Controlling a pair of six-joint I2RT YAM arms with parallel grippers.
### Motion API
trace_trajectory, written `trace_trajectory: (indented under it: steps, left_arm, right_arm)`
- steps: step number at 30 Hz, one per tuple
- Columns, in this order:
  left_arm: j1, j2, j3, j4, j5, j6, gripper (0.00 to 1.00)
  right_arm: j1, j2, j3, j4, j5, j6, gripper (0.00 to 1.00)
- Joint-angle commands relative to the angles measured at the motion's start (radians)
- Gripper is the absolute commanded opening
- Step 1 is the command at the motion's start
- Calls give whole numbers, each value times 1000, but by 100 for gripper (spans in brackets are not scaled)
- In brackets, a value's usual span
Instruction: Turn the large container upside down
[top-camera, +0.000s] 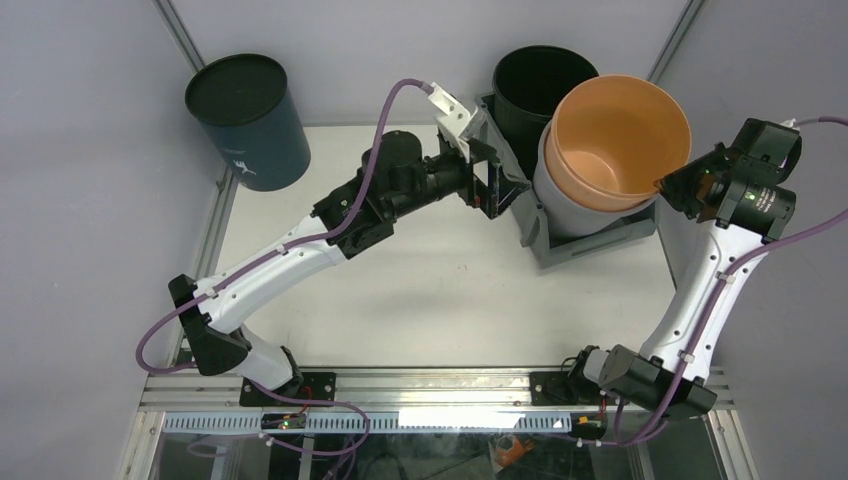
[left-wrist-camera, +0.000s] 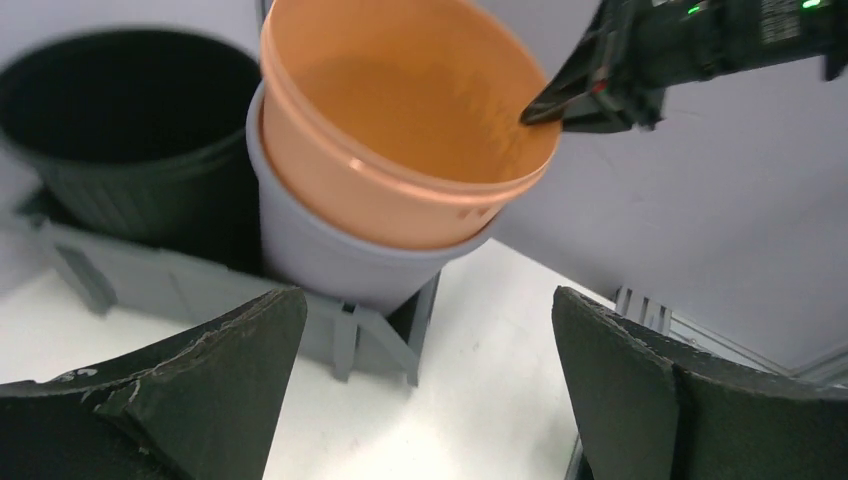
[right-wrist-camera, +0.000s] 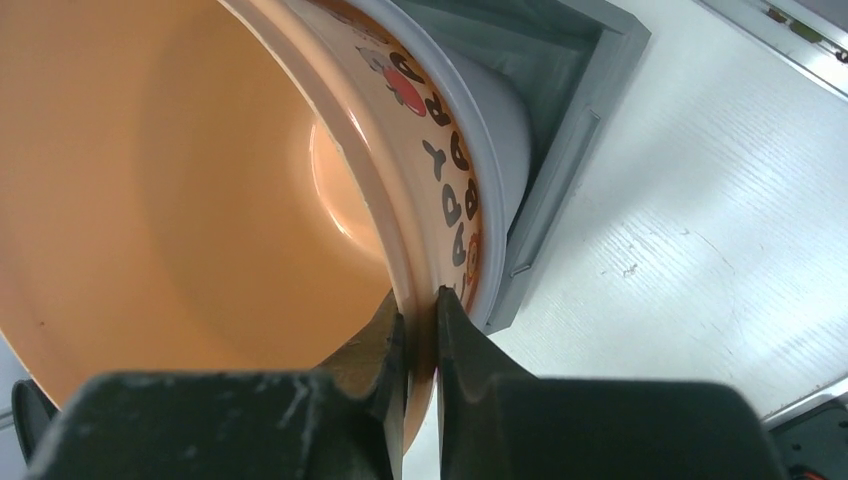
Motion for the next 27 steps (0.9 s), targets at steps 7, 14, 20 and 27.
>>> trace_trajectory:
  steps: [7, 14, 20, 27]
  left_arm:
    - [-32, -39, -176, 580, 387, 384, 99]
    - [-74, 8, -198, 611, 414, 543, 99]
    - [-74, -15, -262, 671, 392, 484, 99]
    - [-74, -34, -267, 627, 255, 423, 99]
  right_arm:
    - [55, -70, 43, 146, -123, -8, 0]
    - [79, -97, 1, 156, -138, -57, 32]
    - [99, -97, -3, 162, -116, -90, 80]
    - [134, -101, 54, 110, 47, -128, 82]
